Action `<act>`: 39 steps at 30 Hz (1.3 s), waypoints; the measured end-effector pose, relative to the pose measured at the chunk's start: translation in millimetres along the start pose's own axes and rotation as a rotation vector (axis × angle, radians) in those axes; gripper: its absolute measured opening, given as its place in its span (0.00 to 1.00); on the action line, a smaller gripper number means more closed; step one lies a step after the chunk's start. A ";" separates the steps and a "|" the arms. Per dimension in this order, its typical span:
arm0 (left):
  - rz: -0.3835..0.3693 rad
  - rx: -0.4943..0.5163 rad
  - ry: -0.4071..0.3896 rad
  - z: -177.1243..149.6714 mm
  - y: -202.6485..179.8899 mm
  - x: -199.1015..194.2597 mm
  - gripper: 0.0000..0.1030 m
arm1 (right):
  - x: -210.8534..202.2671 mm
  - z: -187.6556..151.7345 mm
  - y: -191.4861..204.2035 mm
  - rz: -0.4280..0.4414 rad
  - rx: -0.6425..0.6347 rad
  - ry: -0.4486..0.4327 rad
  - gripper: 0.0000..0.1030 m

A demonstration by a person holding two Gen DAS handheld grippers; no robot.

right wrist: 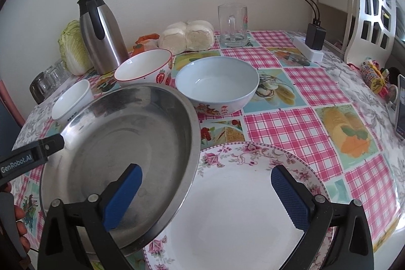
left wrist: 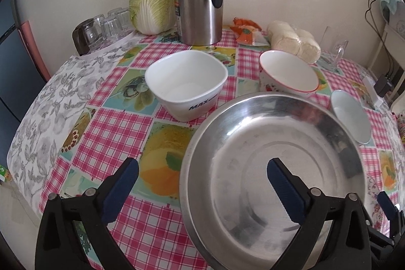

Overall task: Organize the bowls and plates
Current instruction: 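Move both grippers to the rim of the pink floral plate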

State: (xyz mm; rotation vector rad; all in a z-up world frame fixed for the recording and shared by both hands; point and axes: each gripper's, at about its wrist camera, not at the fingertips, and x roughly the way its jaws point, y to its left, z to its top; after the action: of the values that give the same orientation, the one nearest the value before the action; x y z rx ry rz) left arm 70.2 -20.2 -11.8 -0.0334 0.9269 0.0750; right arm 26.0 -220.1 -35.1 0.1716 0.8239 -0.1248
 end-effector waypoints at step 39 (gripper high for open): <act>-0.289 0.125 0.028 -67.3 -118.1 -87.7 0.98 | -56.1 -21.0 -133.0 0.027 0.344 -0.013 1.00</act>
State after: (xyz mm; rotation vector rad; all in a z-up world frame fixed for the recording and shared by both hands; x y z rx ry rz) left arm -26.6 -146.5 17.6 -0.0528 0.9444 -0.2521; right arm -50.3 -343.7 -21.5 0.5051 0.7823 -0.2416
